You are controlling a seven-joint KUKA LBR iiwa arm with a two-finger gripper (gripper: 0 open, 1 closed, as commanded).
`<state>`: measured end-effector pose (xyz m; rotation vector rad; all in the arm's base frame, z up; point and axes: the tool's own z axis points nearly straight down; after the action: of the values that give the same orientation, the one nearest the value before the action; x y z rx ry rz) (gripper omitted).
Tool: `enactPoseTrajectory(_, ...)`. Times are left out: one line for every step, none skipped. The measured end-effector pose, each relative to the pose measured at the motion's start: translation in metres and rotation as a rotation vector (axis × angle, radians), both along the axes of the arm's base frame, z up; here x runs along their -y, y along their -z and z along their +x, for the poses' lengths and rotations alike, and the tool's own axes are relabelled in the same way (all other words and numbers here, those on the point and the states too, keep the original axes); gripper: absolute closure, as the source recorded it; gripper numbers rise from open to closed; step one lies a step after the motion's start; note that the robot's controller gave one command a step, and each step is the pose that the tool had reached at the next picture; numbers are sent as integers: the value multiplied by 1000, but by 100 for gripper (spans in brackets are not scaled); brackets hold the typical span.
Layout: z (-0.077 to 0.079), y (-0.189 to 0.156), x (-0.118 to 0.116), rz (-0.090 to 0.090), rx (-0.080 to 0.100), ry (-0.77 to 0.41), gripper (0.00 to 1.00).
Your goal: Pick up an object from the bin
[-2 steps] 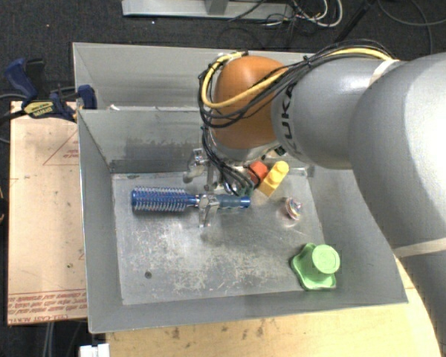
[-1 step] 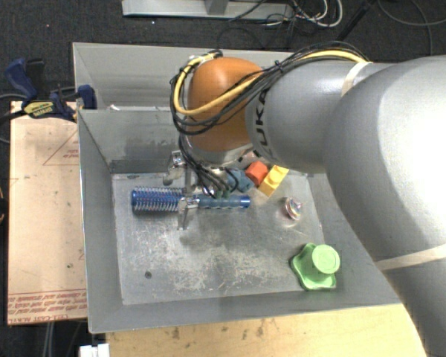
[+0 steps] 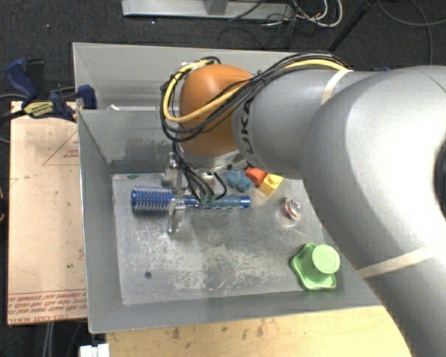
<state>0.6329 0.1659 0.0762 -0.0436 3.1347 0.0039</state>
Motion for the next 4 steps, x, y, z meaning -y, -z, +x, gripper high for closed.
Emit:
enactPoseTrajectory(2, -3, -1, 0, 0, -1, 0)
enactPoseTrajectory(3, -4, -2, 2, 2, -1, 100)
enactPoseTrajectory(3, -26, -2, -1, -3, -2, 100)
enactPoseTrajectory(4, -45, -2, -1, -3, -3, 100)
